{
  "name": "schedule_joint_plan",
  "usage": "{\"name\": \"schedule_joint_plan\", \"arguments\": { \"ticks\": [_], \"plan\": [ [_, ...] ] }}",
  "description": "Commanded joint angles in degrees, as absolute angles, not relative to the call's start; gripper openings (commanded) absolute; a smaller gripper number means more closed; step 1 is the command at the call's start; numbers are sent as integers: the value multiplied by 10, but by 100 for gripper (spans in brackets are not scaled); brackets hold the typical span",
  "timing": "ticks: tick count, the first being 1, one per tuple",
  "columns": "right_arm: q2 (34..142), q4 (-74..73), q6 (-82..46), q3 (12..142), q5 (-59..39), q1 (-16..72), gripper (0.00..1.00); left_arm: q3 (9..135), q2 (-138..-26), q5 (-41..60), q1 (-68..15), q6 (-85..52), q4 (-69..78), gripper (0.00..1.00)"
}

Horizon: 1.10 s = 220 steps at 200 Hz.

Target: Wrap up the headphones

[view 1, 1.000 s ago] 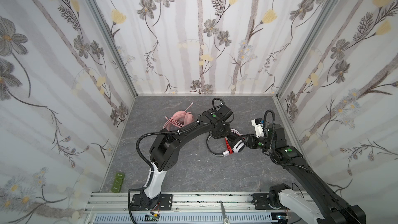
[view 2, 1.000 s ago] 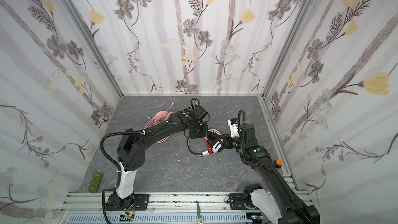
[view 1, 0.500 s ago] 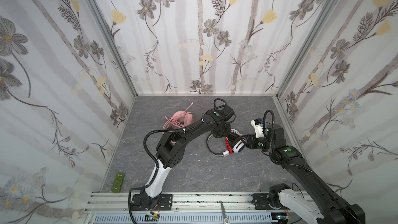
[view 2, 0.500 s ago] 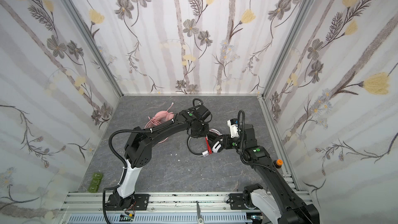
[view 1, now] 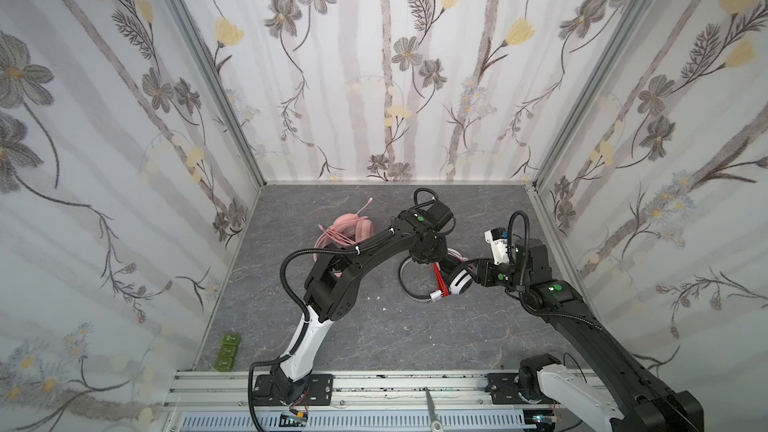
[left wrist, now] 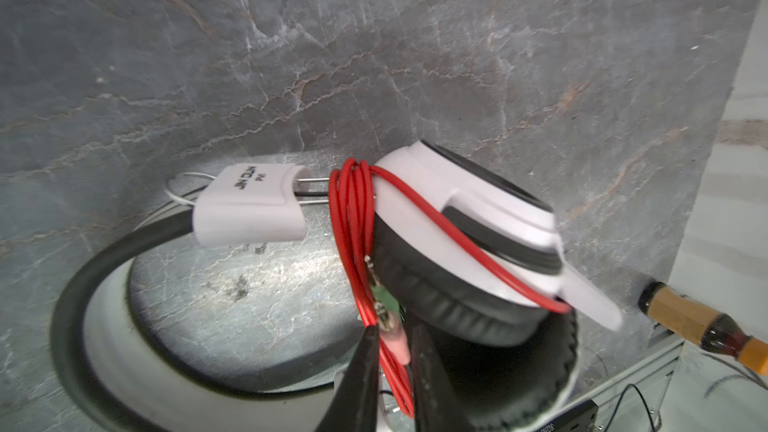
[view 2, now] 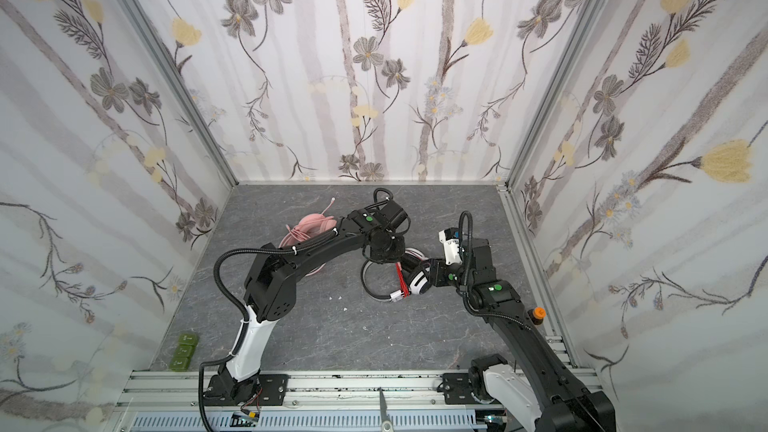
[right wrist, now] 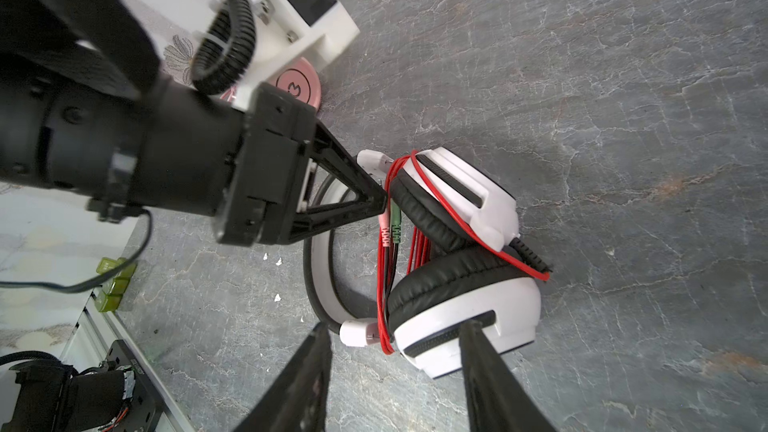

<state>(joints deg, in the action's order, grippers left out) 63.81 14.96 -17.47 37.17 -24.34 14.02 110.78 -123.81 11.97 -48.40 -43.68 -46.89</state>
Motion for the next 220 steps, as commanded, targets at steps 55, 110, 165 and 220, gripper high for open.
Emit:
{"name": "schedule_joint_plan", "arguments": {
  "ticks": [55, 110, 165, 220],
  "plan": [
    [589, 121, -167, 410, -177, 135, 53, 857, -918, -69, -483, -413, -325, 75],
    [519, 75, -173, 406, -46, 129, 65, 617, -631, -325, -472, -411, -299, 100],
    [497, 32, -175, 402, 15, 127, 99, 294, -283, -539, -467, -316, -122, 100],
    [461, -2, -149, 346, 114, 127, 100, 240, -165, -608, -462, -284, -174, 100]
  ]
}}
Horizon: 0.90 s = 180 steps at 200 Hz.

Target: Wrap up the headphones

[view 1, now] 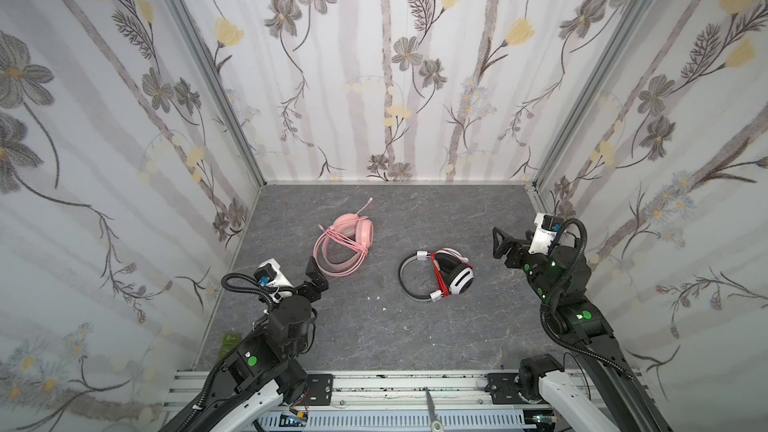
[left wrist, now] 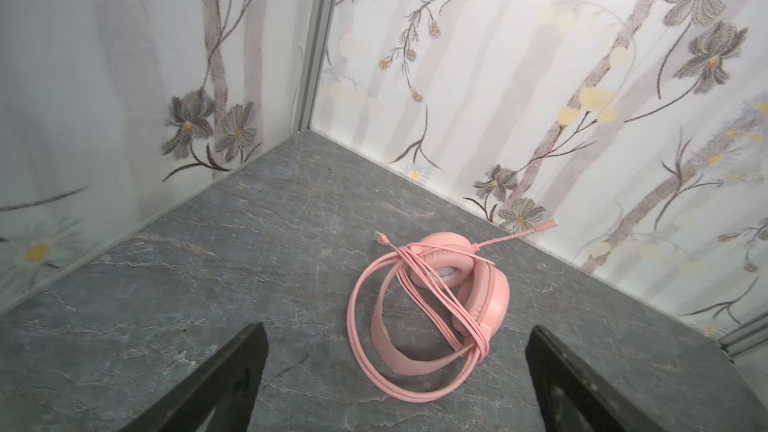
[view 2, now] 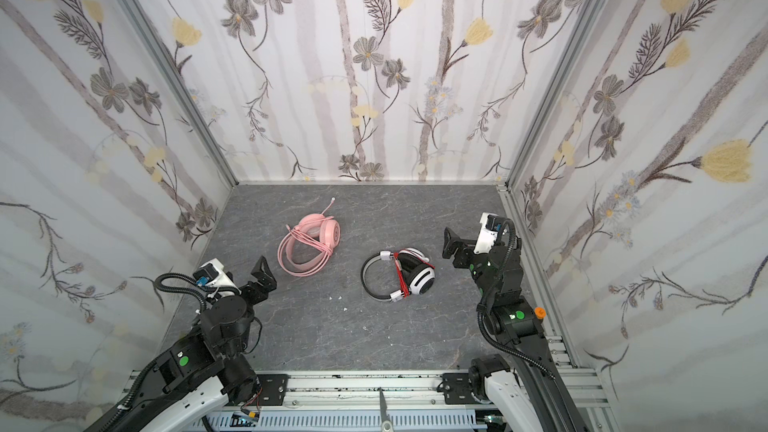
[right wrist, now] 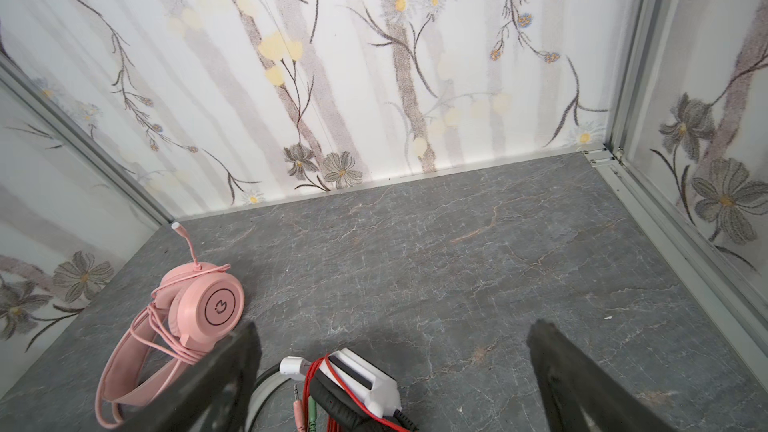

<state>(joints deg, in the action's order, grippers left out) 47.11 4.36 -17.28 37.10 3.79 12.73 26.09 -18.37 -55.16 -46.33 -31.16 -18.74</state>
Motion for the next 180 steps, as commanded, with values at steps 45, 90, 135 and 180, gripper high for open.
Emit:
{"name": "schedule_joint_plan", "arguments": {
  "ticks": [45, 90, 135, 180],
  "plan": [
    [370, -201, -27, 182, 171, 127, 100, 163, -120, -611, -453, -146, -58, 100],
    [263, -427, 2, 3, 203, 126, 100, 115, -129, -590, -430, -79, 36, 100],
    [287, -430, 15, -32, 209, 125, 100, 98, -183, -587, -391, -71, 79, 100],
    [327, -480, 23, -58, 196, 122, 100, 81, -224, -546, -347, -53, 143, 100]
  ]
}}
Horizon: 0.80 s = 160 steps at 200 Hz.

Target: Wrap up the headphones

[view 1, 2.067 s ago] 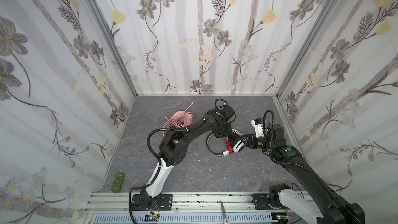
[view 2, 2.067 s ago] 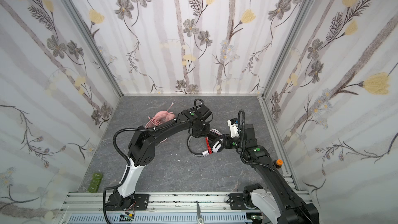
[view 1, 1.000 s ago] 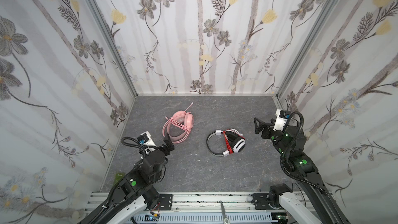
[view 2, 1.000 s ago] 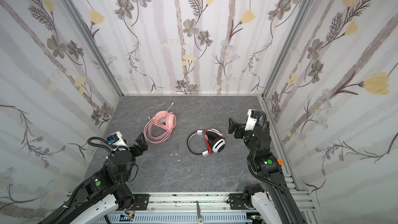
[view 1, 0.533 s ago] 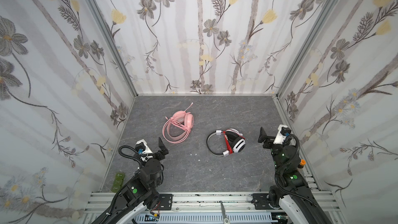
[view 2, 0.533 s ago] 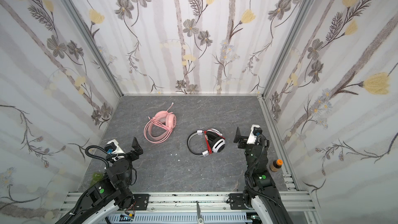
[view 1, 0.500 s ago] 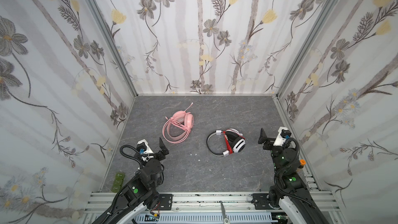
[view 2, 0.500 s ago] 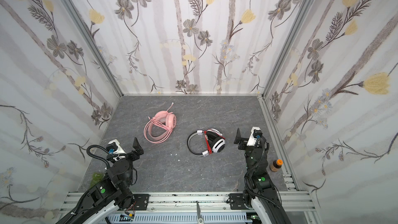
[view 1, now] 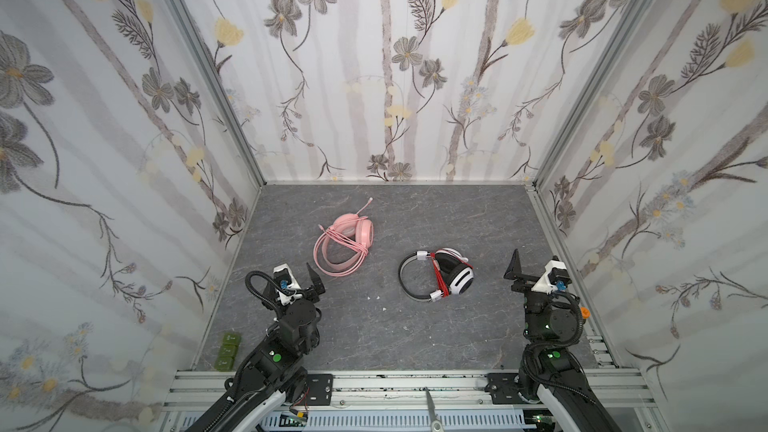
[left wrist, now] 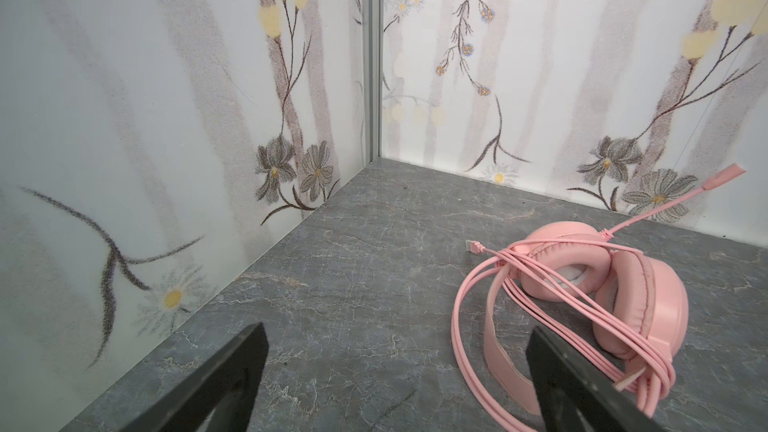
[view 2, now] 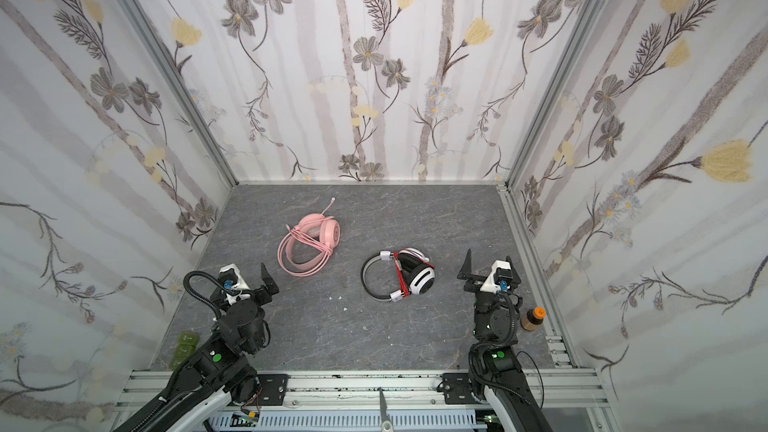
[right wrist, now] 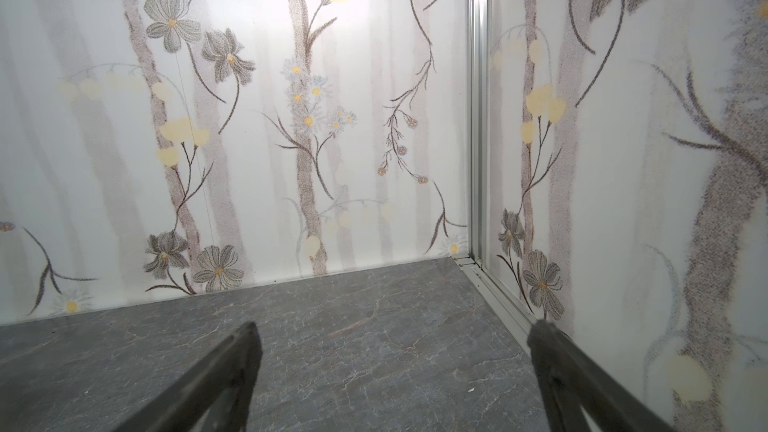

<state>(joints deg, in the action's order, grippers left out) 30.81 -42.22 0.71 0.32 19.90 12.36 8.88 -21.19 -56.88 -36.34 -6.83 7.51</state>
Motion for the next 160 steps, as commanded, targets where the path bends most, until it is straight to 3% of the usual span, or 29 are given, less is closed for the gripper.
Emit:
{"name": "schedule_joint_plan", "arguments": {
  "ticks": [1, 70, 90, 102, 128, 160],
  "plan": [
    [329, -482, 23, -59, 196, 122, 100, 81, -225, -546, -347, -53, 143, 100],
    [483, -582, 6, -37, 164, 119, 100, 69, -251, -486, -284, -20, 183, 100],
    [509, -584, -17, -24, 175, 119, 100, 75, -270, -519, -266, -53, 189, 100],
    [511, -575, -29, -20, 186, 119, 100, 117, -305, -526, -232, -134, 116, 100],
    [503, -574, -37, -25, 207, 119, 100, 244, -450, -389, -117, -294, -64, 100],
    [498, -599, -15, -37, 220, 116, 100, 256, -561, -414, -102, -201, 60, 100]
  ]
}}
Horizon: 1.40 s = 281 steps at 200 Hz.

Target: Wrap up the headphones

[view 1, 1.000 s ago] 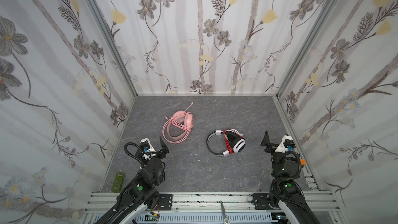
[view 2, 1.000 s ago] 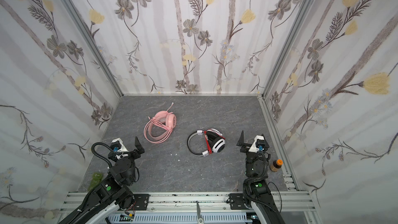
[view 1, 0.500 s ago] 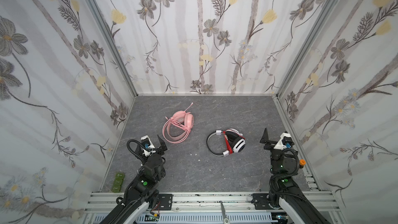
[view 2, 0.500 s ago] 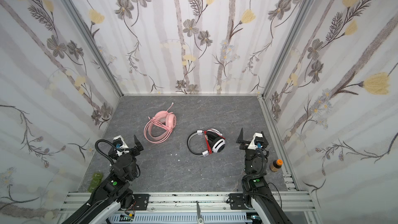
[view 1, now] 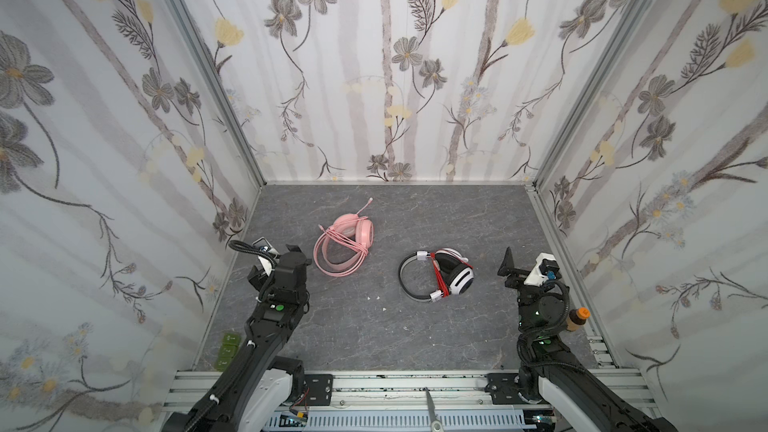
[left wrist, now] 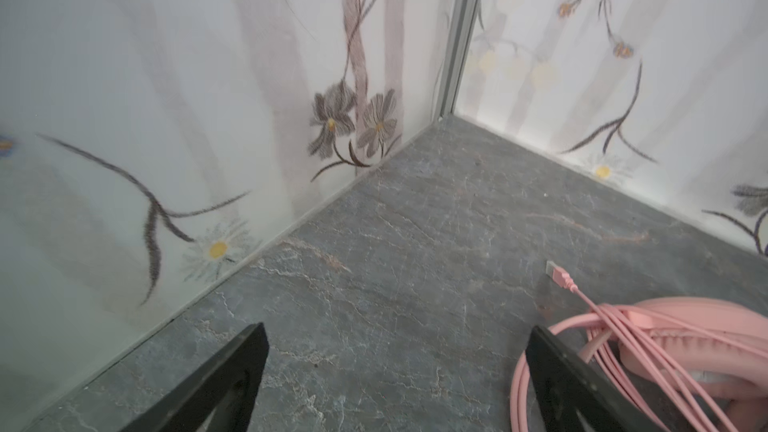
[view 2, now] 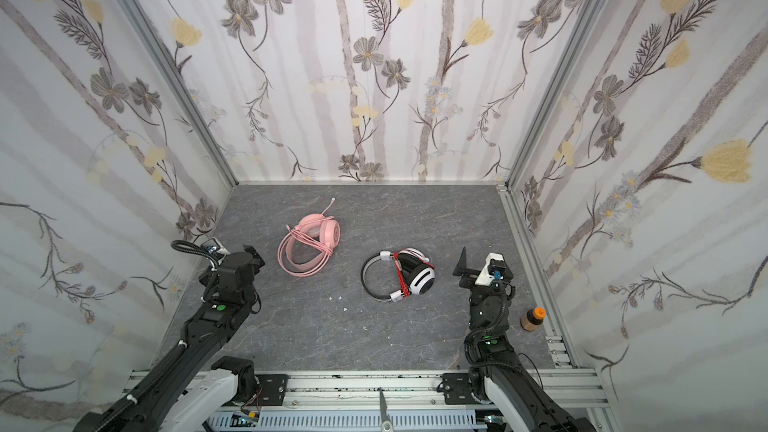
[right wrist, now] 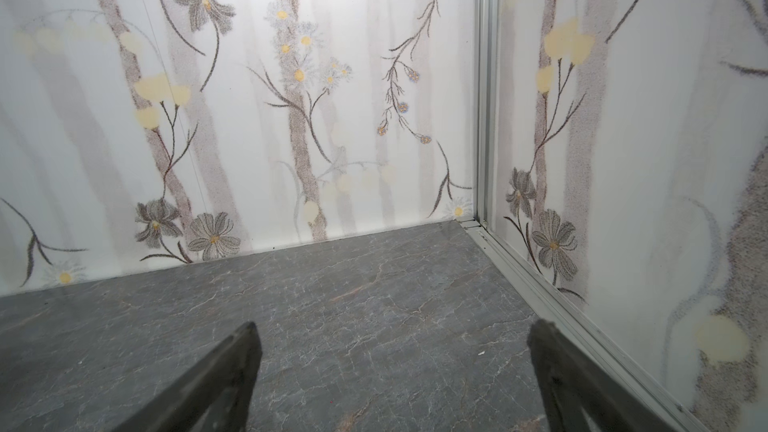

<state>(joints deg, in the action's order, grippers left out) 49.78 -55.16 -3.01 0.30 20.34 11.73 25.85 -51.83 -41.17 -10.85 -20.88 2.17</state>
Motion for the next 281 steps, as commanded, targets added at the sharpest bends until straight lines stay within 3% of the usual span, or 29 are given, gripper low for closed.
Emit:
{"name": "schedule_joint_plan", "arguments": {
  "ticks": [1, 35, 85, 131, 198, 208, 225, 281],
  "plan": [
    [499, -601, -13, -39, 219, 116, 100, 255, -562, -415, -102, -197, 66, 100],
    [555, -670, 48, -37, 195, 114, 100, 192, -598, -416, -93, -44, 275, 100],
    [687, -835, 53, -30, 186, 114, 100, 142, -632, -389, -55, -69, 376, 100],
    [866, -1064, 52, -46, 206, 110, 100, 163, -752, -375, -53, -101, 473, 100],
    [905, -1063, 60, -18, 206, 110, 100, 244, -808, -333, -53, -70, 393, 100],
    [906, -1064, 60, -18, 206, 110, 100, 230, -813, -310, -53, -56, 431, 100],
    [906, -1061, 60, -15, 207, 110, 100, 163, -857, -288, -53, -25, 626, 100],
    [875, -910, 25, 42, 231, 91, 100, 231, -885, -168, -43, -4, 509, 100]
  ]
}}
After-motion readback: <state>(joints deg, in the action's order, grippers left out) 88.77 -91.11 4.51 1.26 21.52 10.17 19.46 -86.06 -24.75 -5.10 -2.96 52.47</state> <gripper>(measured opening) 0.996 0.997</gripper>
